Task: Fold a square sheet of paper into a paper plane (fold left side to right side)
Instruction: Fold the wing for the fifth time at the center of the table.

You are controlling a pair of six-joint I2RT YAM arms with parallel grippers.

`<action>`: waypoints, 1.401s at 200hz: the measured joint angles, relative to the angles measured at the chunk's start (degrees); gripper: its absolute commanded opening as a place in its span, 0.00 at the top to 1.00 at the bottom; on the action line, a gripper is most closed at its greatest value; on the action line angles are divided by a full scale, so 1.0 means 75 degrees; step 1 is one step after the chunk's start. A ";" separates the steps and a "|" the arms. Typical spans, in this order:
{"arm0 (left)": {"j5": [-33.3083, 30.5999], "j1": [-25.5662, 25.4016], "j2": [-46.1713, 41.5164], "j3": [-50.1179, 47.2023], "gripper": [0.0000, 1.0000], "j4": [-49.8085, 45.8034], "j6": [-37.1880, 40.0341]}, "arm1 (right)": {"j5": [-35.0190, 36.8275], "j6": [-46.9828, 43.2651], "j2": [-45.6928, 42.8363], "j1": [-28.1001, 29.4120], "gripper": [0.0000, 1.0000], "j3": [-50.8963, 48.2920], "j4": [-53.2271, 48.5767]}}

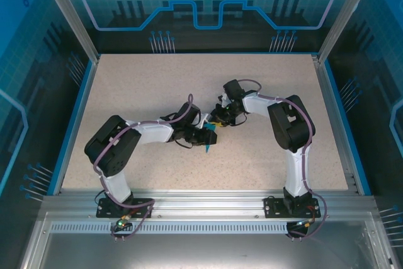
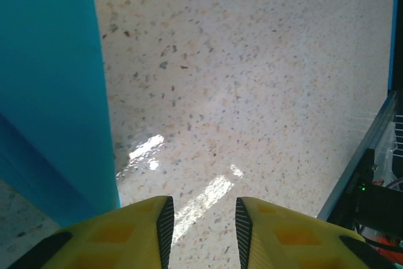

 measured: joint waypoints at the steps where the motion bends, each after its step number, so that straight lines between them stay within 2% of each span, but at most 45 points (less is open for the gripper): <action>1: 0.0000 0.0000 0.0012 0.0000 0.65 0.0000 0.0000 | 0.0000 0.0003 0.0000 0.0000 0.79 0.0000 0.0000; 139: -0.0187 0.0003 0.0236 -0.0219 0.67 0.0242 -0.0009 | 0.0000 -0.0015 0.0000 0.0000 0.79 0.0009 -0.0009; 194: -0.0187 0.0003 0.0233 -0.0469 0.69 0.0691 -0.0041 | -0.0052 -0.0198 -0.0023 -0.0015 0.81 0.0012 -0.0012; 206: -0.0187 0.0003 0.0219 -0.0527 0.69 0.0787 -0.0061 | -0.0050 -0.0294 -0.0073 -0.0020 0.83 0.0009 -0.0023; 239: -0.0245 0.0003 0.0207 -0.0609 0.72 0.0930 -0.0184 | -0.0026 -0.0577 -0.0825 -0.0143 0.91 -0.0286 -0.0122; 280: -0.0303 0.0003 0.0207 -0.0615 0.74 0.0930 -0.0224 | -0.0236 -0.0653 -0.1760 -0.0216 0.92 -0.1040 0.0044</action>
